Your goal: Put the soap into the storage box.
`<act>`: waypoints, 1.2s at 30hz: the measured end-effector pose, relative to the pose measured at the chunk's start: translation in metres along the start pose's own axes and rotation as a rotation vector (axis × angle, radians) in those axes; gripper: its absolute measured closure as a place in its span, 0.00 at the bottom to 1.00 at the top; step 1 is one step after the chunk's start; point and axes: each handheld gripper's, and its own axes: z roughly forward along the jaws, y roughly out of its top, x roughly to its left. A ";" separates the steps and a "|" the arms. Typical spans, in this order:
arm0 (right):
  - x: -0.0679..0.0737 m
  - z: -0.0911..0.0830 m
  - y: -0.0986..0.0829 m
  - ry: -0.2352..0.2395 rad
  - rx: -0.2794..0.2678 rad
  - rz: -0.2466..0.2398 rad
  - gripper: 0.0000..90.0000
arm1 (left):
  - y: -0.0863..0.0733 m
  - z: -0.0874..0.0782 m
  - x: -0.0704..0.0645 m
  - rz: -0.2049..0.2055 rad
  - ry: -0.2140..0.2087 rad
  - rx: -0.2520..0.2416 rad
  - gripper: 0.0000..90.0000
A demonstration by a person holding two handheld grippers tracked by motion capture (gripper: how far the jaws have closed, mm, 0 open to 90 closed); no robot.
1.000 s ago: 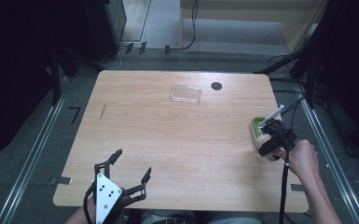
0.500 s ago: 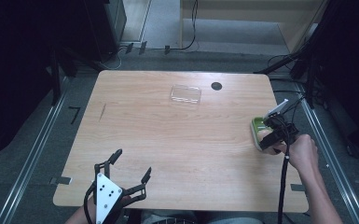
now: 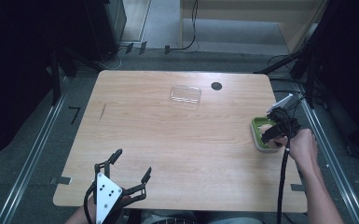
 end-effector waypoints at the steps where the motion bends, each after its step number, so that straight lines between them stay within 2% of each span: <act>1: -0.001 0.001 0.001 0.000 0.002 0.000 0.38 | 0.000 0.000 0.000 0.000 0.000 0.000 0.11; 12: -0.013 0.010 0.013 0.019 0.005 0.043 0.38 | 0.000 0.000 0.000 0.000 0.000 0.000 0.11; 36: -0.017 0.028 0.029 0.032 0.035 0.080 0.38 | 0.000 0.000 0.000 -0.001 0.000 -0.002 0.11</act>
